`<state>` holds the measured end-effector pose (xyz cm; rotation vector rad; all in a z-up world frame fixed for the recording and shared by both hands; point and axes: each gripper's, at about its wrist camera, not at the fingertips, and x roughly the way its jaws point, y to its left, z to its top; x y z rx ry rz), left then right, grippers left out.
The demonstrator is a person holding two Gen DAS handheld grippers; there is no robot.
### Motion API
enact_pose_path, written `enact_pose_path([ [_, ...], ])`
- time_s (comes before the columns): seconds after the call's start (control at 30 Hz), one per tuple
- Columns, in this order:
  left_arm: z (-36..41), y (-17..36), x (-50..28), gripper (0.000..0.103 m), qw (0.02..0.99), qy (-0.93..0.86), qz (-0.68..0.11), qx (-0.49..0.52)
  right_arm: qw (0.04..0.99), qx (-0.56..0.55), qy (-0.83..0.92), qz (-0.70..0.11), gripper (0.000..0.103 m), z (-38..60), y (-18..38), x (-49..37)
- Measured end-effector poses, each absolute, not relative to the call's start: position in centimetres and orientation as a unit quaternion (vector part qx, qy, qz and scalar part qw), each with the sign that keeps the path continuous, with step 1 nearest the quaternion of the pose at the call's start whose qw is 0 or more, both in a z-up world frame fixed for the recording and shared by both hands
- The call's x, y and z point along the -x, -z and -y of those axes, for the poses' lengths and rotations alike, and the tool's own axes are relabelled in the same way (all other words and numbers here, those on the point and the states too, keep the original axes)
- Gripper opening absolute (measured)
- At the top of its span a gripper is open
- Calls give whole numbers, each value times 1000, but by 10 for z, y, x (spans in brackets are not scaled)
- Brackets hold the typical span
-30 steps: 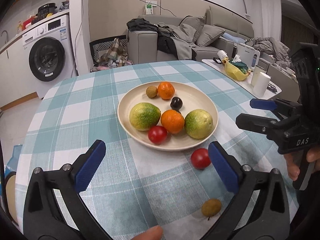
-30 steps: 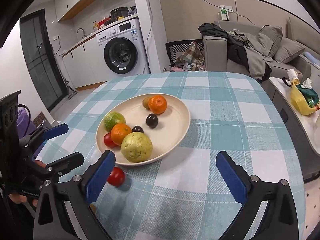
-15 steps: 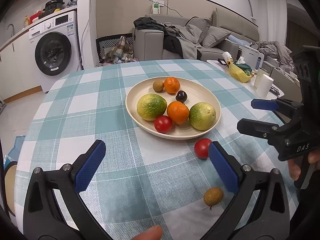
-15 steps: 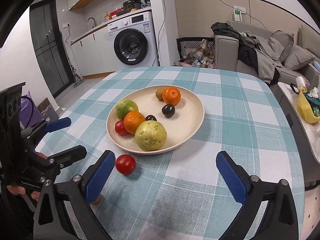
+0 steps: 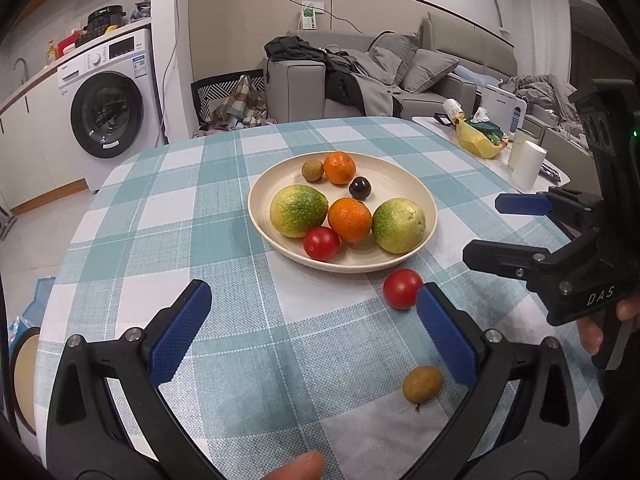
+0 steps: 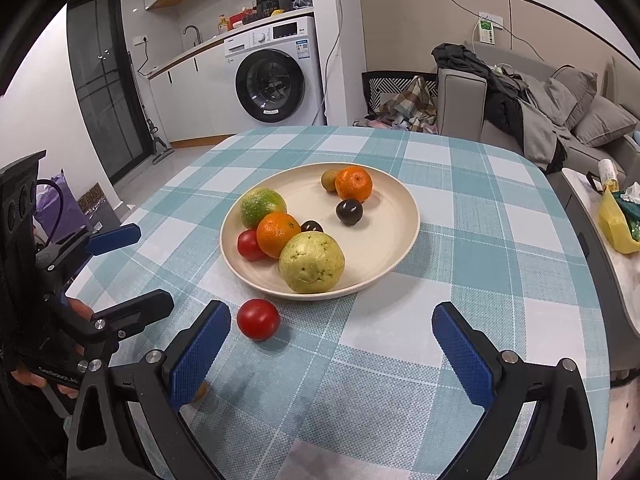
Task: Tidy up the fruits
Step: 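Withdraw both open tools from the plate toward the last fruits, then grasp the small brown fruit with the left tool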
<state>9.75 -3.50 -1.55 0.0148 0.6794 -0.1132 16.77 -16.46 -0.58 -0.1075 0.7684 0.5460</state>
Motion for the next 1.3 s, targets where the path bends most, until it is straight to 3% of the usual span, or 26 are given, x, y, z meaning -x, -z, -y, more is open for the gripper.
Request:
enact_pose_path([
  [0.6,46,25,-89,102,926,108,-363,-16,885,65,-260,-381,103,168,7,-169],
  [1.13,81,53,-81,102,893,163,-412,-85,875,81,-262,-400,103,164,15,-169],
  [1.23,83,55,-79,94,888,174,-415,-90,875,80,-262,-400,103,164,16,-169],
  [1.3,83,56,-78,82,884,183,-420,-89,875,80,-262,-400,103,164,16,-169],
])
